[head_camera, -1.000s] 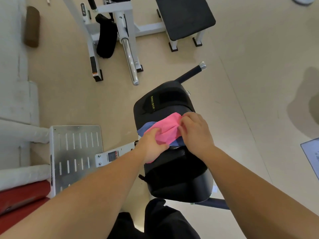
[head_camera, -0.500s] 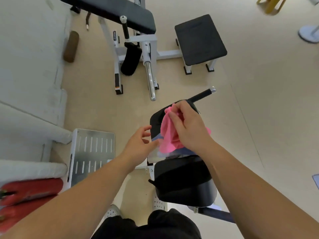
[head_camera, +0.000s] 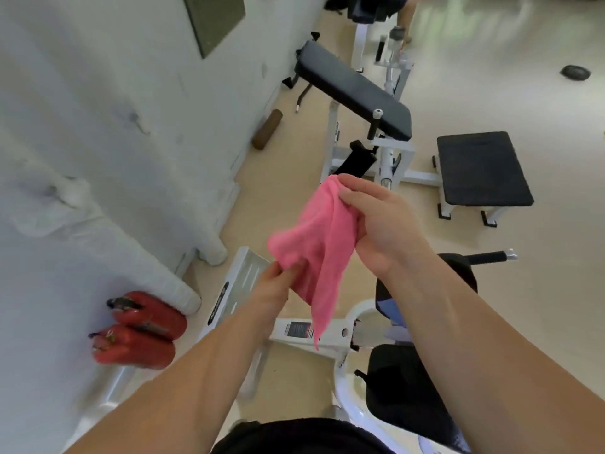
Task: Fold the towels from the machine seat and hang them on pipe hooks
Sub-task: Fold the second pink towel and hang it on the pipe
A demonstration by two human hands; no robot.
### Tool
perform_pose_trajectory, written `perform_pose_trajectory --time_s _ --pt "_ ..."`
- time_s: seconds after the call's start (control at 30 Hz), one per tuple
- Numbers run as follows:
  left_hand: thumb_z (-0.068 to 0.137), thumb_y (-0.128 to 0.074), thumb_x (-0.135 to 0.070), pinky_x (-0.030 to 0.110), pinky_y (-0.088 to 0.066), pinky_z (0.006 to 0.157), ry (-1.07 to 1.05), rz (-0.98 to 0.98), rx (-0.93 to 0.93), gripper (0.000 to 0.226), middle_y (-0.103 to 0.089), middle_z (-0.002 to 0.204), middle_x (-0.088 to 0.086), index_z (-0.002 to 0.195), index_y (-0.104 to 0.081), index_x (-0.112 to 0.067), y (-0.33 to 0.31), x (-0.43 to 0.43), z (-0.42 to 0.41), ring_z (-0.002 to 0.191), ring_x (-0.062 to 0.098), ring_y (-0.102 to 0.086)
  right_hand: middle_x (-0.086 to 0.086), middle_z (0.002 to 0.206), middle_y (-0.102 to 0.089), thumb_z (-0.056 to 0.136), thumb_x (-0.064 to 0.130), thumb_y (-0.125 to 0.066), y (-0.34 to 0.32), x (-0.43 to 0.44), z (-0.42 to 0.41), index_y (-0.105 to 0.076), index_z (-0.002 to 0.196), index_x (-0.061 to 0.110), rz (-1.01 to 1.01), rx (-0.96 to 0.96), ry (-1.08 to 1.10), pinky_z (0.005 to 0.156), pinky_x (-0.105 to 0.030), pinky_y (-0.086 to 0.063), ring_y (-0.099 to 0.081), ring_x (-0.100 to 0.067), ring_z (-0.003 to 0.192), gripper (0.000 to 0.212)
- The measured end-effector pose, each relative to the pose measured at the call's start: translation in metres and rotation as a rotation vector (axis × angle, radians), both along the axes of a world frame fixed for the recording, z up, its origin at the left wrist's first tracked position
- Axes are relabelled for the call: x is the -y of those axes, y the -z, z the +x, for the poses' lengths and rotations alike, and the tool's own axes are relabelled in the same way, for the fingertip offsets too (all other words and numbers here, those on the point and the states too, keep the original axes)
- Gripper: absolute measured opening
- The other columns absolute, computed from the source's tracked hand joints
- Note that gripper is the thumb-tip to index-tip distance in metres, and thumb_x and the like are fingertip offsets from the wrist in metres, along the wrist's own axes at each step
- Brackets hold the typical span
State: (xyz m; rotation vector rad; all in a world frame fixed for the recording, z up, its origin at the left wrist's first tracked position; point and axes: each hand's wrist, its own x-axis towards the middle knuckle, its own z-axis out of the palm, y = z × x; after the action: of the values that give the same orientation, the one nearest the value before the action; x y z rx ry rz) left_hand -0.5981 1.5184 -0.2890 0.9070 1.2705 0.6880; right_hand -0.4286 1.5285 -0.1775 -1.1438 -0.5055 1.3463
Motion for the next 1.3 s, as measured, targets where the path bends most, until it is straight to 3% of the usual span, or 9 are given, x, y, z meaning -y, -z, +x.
perform_pose_trajectory --time_s 0.1,0.23,0.37,0.47,0.73,0.87,1.07,1.17,1.3 --pt "0.097 -0.064 -0.019 0.035 -0.052 0.095 -0.234 0.075 0.061 0.009 -0.076 0.104 -0.003 0.102 -0.071 -0.022 0.003 -0.014 -0.056 0.108 0.018 -0.068 -0.007 0.116 -0.074 0.095 -0.004 -0.056 0.005 -0.004 -0.04 -0.068 0.124 0.007 -0.011 0.086 -0.034 0.081 -0.027 -0.056 -0.07 -0.013 0.096 0.034" --pt "0.092 -0.064 -0.025 0.043 -0.054 0.085 -0.344 0.134 -0.108 0.016 -0.07 0.089 0.006 0.092 -0.073 -0.011 0.006 -0.019 -0.139 0.086 0.021 -0.061 -0.003 0.115 -0.071 0.093 -0.01 -0.046 0.034 -0.003 -0.088 -0.068 0.126 0.01 -0.124 0.424 -0.145 0.086 -0.035 -0.057 -0.066 -0.019 0.102 0.045" --pt "0.094 -0.062 -0.017 0.028 -0.04 0.056 -0.428 0.106 -0.283 0.019 -0.057 0.066 0.002 0.076 -0.066 -0.013 0.001 -0.015 -0.213 0.067 0.02 -0.05 -0.012 0.123 -0.066 0.095 -0.013 -0.04 0.068 0.002 -0.134 -0.067 0.125 0.003 -0.236 0.633 -0.228 0.094 -0.038 -0.055 -0.061 -0.025 0.111 0.044" --pt "0.092 -0.065 -0.021 0.031 -0.044 0.057 -0.452 0.059 -0.371 0.025 -0.058 0.061 0.004 0.067 -0.062 -0.016 0.003 -0.012 -0.267 0.058 0.023 -0.052 -0.009 0.113 -0.066 0.094 -0.009 -0.045 0.088 0.0 -0.159 -0.072 0.117 0.009 -0.286 0.727 -0.265 0.104 -0.046 -0.05 -0.059 -0.024 0.11 0.039" --pt "0.082 -0.076 -0.007 0.026 -0.048 0.052 -0.714 -0.046 -0.324 0.006 -0.068 0.069 0.009 0.085 -0.074 -0.01 0.006 0.006 -0.354 0.058 0.024 -0.058 -0.008 0.089 -0.064 0.092 0.004 -0.066 0.11 -0.032 -0.184 -0.071 0.105 0.012 -0.345 0.769 -0.394 0.065 -0.023 -0.048 -0.06 -0.015 0.073 0.016" --pt "0.086 -0.07 -0.002 0.027 -0.052 0.055 -0.783 0.017 -0.27 0.008 -0.07 0.06 0.005 0.078 -0.07 -0.006 -0.002 0.01 -0.352 0.054 0.019 -0.064 -0.012 0.09 -0.06 0.099 0.002 -0.056 0.115 -0.053 -0.189 -0.067 0.1 0.008 -0.314 0.595 -0.546 0.069 -0.039 -0.056 -0.059 -0.024 0.072 0.013" --pt "0.092 -0.066 -0.019 0.028 -0.041 0.057 -0.607 -0.06 -0.276 0.007 -0.071 0.084 0.012 0.089 -0.068 -0.013 0.005 0.008 -0.306 0.074 0.022 -0.062 -0.006 0.084 -0.059 0.097 -0.001 -0.054 0.114 -0.081 -0.193 -0.072 0.09 0.018 -0.232 0.64 -0.722 0.058 -0.026 -0.041 -0.048 -0.013 0.067 0.027" --pt "0.093 -0.066 -0.021 0.028 -0.042 0.061 -0.452 -0.029 -0.24 0.017 -0.068 0.102 0.006 0.109 -0.066 -0.027 0.013 -0.005 -0.253 0.073 0.014 -0.059 -0.002 0.087 -0.069 0.091 0.002 -0.065 0.109 -0.092 -0.185 -0.073 0.088 0.024 -0.057 0.739 -0.889 0.073 -0.028 -0.053 -0.059 -0.012 0.077 0.024" --pt "0.096 -0.066 -0.025 0.019 -0.043 0.079 -0.067 0.182 -0.34 0.043 -0.054 0.123 -0.022 0.136 -0.055 -0.038 -0.002 -0.028 -0.199 0.103 -0.006 -0.053 -0.001 0.086 -0.074 0.084 0.005 -0.077 0.1 -0.099 -0.164 -0.065 0.096 0.02 0.119 0.793 -1.13 0.076 -0.025 -0.048 -0.06 -0.011 0.077 0.023"
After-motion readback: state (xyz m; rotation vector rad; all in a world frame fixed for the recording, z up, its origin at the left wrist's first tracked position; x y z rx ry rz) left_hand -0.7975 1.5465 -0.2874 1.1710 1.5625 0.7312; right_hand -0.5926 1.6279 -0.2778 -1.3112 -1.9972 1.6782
